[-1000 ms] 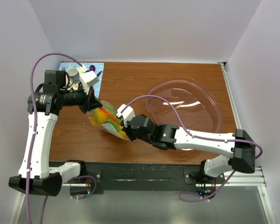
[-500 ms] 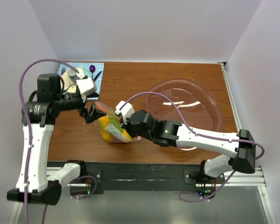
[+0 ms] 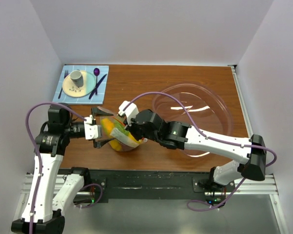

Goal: Open the zip-top bag and remove the fake food

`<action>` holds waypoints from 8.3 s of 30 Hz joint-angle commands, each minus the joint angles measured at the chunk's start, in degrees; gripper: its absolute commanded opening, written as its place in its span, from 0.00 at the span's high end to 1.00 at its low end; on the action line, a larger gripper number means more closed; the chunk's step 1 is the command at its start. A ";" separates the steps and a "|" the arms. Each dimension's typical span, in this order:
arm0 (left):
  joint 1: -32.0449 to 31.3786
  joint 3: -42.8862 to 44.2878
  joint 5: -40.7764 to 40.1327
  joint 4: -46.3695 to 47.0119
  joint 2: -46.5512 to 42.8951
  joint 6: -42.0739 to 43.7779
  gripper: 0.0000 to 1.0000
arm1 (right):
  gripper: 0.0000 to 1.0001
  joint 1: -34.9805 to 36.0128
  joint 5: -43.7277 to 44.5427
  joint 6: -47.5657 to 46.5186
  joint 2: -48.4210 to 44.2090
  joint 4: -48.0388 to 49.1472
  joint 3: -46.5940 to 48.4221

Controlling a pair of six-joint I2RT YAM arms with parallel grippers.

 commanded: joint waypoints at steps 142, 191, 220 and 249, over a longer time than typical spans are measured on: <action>-15.81 21.03 3.07 -23.07 28.98 7.46 1.00 | 0.37 -4.41 -19.88 4.12 -17.33 32.17 -26.05; -17.92 6.71 1.75 10.24 15.79 -24.97 0.72 | 1.00 -4.41 -24.72 2.71 -13.46 26.81 -19.20; -17.92 11.10 -3.69 -3.48 23.00 -12.84 1.00 | 1.00 -7.75 -20.06 3.15 -23.83 25.75 -23.41; 10.55 16.81 -21.63 -7.34 30.56 -1.07 1.00 | 1.00 -7.84 -17.07 5.44 -24.62 30.32 -30.09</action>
